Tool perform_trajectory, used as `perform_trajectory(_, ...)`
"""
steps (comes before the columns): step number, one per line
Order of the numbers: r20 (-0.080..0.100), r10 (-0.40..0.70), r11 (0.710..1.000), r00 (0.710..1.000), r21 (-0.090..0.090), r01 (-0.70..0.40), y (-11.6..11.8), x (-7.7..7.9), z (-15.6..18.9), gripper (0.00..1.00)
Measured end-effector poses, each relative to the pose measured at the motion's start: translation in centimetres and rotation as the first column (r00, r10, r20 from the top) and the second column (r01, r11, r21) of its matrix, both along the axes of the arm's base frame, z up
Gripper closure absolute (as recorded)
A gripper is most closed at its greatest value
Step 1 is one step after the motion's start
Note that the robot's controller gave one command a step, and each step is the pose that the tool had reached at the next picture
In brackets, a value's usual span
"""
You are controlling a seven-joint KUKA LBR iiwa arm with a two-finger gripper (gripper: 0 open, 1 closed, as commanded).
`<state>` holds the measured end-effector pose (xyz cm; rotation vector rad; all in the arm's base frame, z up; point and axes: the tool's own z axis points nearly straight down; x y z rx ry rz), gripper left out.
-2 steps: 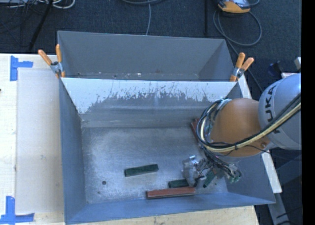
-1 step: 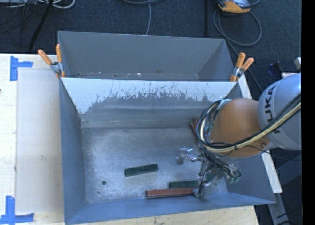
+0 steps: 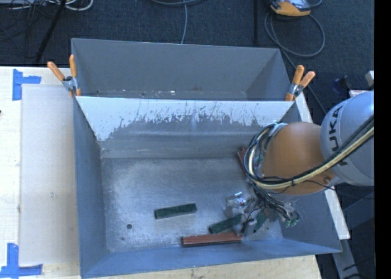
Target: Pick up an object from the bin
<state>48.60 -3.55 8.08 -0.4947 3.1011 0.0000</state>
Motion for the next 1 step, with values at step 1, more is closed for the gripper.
perform_trajectory(1, 0.007, 0.018, 1.0, 1.0, -0.001, -0.018, -1.43, 0.44, 14.84, 1.0)
